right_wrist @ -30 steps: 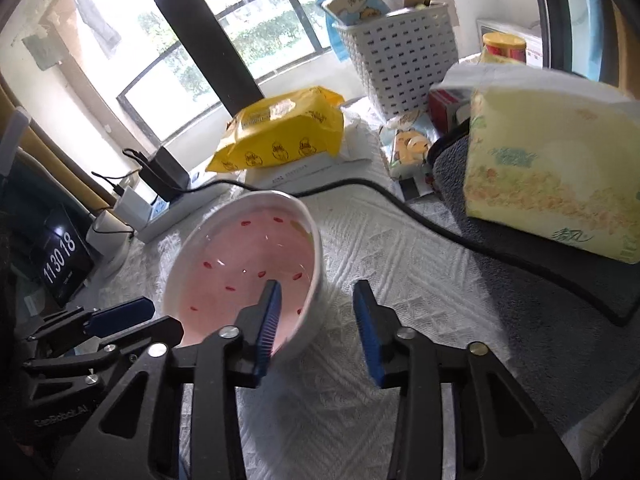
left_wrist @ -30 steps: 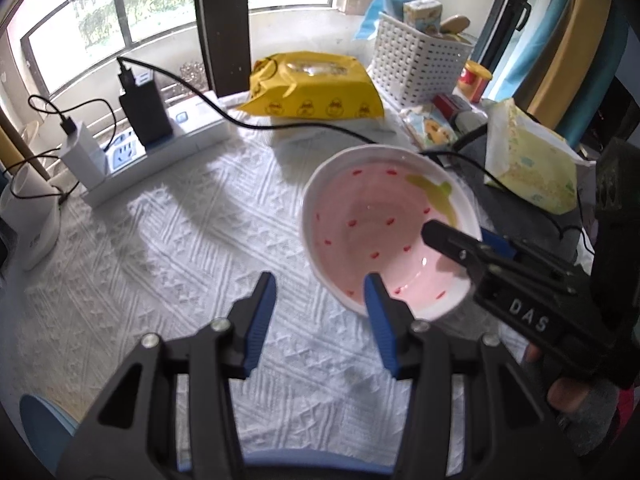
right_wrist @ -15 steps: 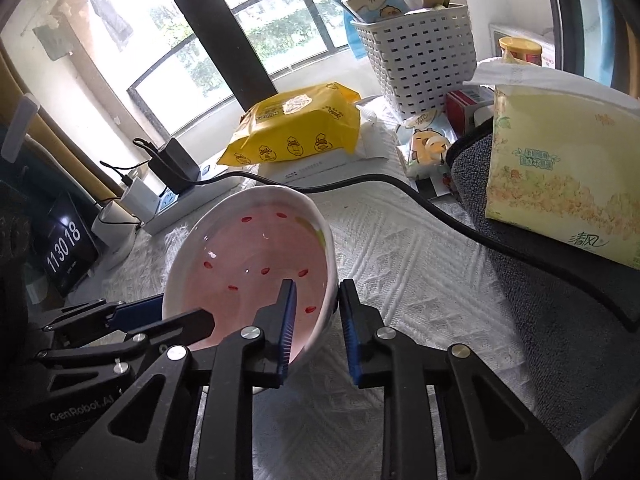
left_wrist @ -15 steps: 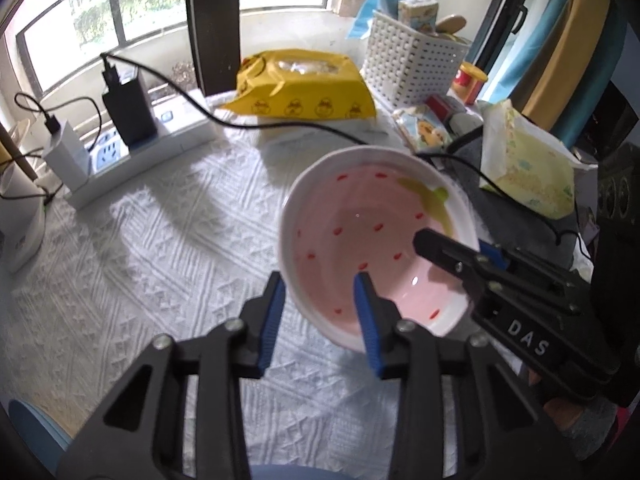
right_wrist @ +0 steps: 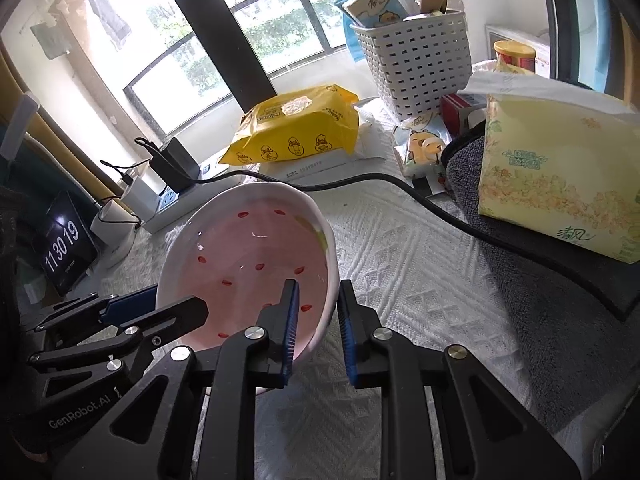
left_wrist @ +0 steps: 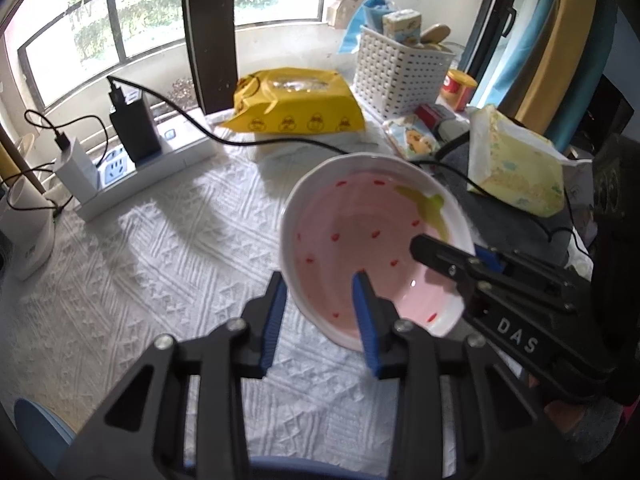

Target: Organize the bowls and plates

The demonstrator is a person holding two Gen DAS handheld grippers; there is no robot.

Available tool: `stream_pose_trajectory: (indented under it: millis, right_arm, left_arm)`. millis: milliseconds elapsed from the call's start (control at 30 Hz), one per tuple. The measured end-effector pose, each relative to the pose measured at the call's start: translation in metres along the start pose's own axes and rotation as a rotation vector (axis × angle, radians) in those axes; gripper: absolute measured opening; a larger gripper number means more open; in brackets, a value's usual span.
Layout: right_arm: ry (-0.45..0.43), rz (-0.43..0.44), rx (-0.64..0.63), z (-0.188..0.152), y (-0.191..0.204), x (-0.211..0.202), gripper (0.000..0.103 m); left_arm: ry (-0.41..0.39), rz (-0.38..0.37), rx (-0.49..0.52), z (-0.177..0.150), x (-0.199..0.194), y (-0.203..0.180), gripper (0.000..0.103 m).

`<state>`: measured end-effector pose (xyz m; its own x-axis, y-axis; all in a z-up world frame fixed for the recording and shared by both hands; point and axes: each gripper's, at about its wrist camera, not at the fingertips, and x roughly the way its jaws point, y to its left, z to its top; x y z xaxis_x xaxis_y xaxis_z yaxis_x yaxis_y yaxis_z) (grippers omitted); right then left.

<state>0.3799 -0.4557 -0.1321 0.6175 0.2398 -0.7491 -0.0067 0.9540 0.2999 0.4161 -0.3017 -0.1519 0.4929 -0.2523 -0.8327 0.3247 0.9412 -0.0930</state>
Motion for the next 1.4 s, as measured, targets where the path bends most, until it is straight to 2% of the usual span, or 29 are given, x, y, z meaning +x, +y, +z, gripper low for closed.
stream_pose_trajectory:
  millis: [333, 833, 1400]
  right_arm:
    - [-0.014, -0.019, -0.004, -0.001, 0.004, -0.012, 0.021]
    - [-0.023, -0.034, 0.011, -0.006, 0.004, -0.029, 0.021]
    - [-0.079, -0.032, 0.001, -0.007, 0.022, -0.067, 0.021]
  left_arm:
    - [-0.053, -0.017, 0.006, -0.003, -0.015, -0.003, 0.035]
    - [-0.074, -0.055, 0.022, -0.010, -0.029, -0.008, 0.035]
    - [-0.165, -0.065, 0.041, -0.018, -0.074, -0.011, 0.035]
